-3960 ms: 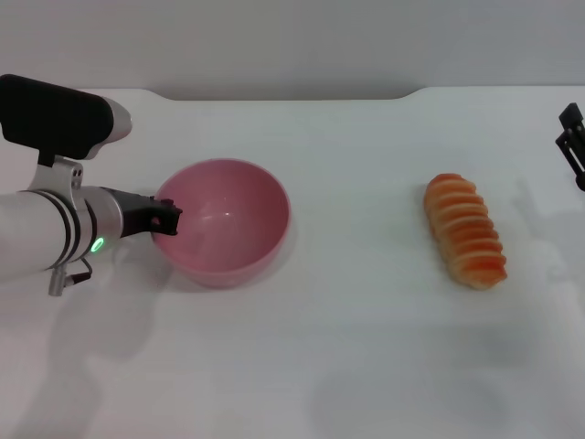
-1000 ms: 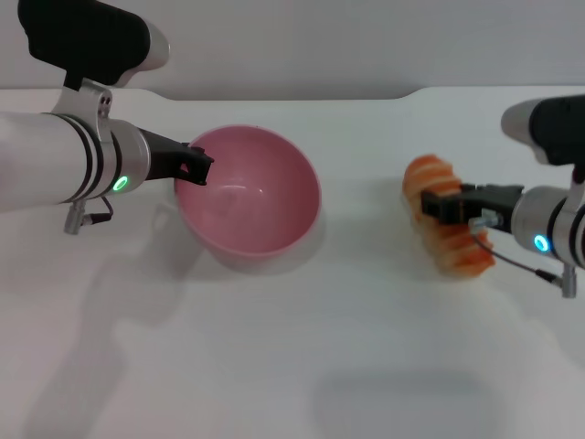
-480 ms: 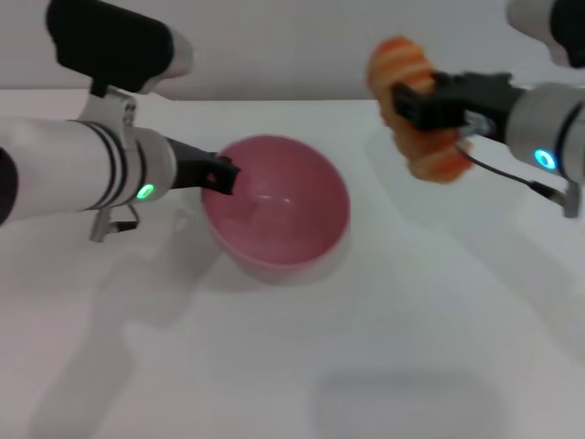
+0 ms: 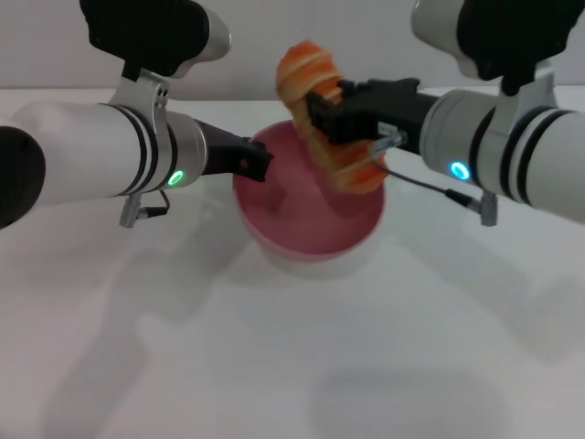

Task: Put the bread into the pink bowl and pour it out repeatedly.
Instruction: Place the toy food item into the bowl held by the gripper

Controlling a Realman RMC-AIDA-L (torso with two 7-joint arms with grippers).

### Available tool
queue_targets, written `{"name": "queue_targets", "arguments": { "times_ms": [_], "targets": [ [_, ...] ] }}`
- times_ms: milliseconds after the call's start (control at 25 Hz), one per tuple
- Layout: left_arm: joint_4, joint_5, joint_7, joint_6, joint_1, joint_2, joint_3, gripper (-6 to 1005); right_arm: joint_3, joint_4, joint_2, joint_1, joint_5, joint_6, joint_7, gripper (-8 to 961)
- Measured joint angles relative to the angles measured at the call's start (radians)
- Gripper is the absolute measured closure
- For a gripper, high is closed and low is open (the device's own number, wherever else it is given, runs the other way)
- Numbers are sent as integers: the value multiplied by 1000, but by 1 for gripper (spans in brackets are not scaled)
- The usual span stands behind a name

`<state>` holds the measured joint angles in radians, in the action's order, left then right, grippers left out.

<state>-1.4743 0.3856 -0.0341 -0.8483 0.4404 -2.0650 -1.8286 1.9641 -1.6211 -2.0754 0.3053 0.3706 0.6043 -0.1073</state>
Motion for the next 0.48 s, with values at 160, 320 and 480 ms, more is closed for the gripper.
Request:
{"name": "queue_targets", "arguments": {
  "times_ms": [160, 320, 480],
  "targets": [
    [0, 0, -4, 0, 1, 1, 4, 947, 22, 2, 2, 4, 7, -2, 11, 605],
    [6, 0, -7, 1, 2, 3, 9, 947, 27, -8, 1, -2, 9, -2, 20, 497],
    [16, -9, -8, 14, -3, 5, 18, 947, 25, -36, 1, -10, 12, 5, 21, 364]
  ]
}}
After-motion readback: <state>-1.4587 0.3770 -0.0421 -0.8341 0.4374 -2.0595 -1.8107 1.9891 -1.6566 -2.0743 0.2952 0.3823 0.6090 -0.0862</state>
